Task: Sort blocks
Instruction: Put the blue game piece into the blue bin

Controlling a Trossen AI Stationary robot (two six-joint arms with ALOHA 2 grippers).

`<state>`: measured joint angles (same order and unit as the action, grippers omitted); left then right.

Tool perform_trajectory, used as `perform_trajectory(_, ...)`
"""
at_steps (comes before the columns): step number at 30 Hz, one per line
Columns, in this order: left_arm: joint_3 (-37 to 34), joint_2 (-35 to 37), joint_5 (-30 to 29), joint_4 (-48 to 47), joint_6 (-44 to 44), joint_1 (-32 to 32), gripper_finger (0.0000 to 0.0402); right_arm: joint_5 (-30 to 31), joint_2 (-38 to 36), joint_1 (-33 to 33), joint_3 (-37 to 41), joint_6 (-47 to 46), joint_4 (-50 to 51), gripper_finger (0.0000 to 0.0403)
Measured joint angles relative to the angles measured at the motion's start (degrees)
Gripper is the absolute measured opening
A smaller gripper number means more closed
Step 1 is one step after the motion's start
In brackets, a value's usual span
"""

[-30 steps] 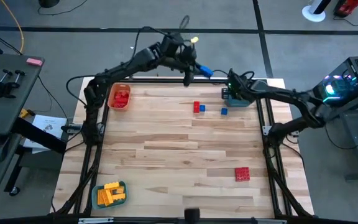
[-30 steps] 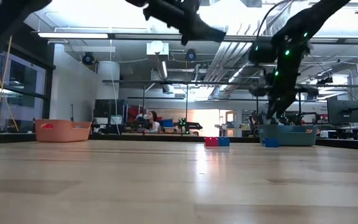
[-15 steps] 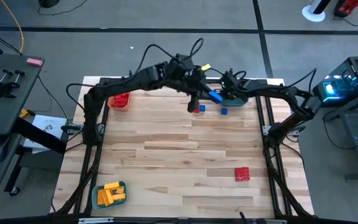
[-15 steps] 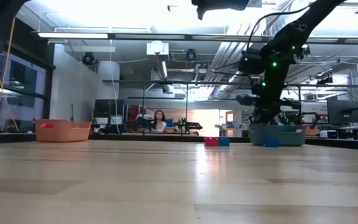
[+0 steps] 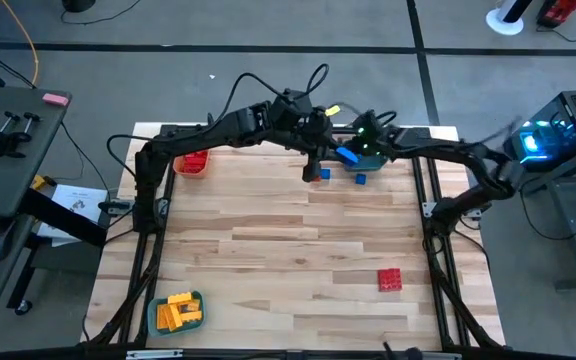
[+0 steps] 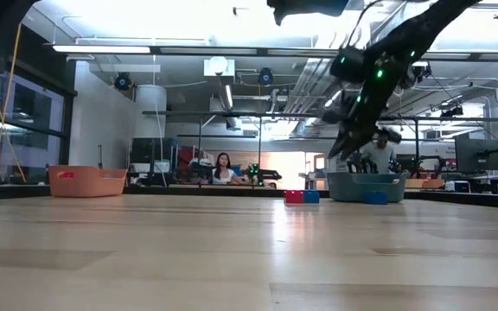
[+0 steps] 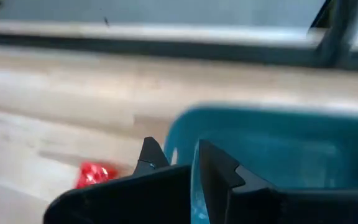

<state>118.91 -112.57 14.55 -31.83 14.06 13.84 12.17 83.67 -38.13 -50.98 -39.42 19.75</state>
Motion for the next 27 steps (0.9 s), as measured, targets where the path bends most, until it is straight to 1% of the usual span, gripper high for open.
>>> perform_trajectory(2,0.00,0.00,0.00,-0.12,0.02,0.56,0.0039,0.51,-3.70,-1.59,-1.12,2.16,1.96,0.0000)
perform_trajectory(5,0.00,0.00,-0.35,-0.64,0.40,1.99,0.0039,1.82,-10.56,-4.61,-3.20,5.25,7.65,0.0000)
perform_trajectory(9,-0.04,-0.41,-3.46,-0.81,2.40,3.64,0.0039,2.33,-20.24,-7.84,-6.22,8.39,12.75,0.0000)
perform_trajectory(11,-0.28,-1.03,-3.75,-0.54,3.55,4.77,0.0039,2.26,-24.48,-8.44,-7.38,9.43,14.30,0.0000)
perform_trajectory(15,-3.01,-4.13,-3.81,7.32,4.05,6.32,0.0039,1.27,-31.46,-8.48,-7.87,8.69,15.25,0.0000)
perform_trajectory(18,-3.13,-8.74,-3.96,13.01,4.18,6.99,0.0040,-0.51,-34.39,-8.31,-7.89,7.15,15.51,0.0000)
perform_trajectory(21,-3.17,-13.89,-5.17,18.93,4.19,7.61,0.0048,-3.04,-35.37,-7.74,-7.89,6.35,15.88,0.0000)
perform_trajectory(23,-3.17,-17.23,-8.64,22.56,4.80,7.64,0.0056,-4.26,-35.35,-6.94,-7.89,6.24,15.87,0.0000)
perform_trajectory(27,-3.19,-22.03,-17.06,27.21,7.82,7.31,0.0082,-4.60,-34.41,-4.59,-7.89,5.04,15.89,0.0000)
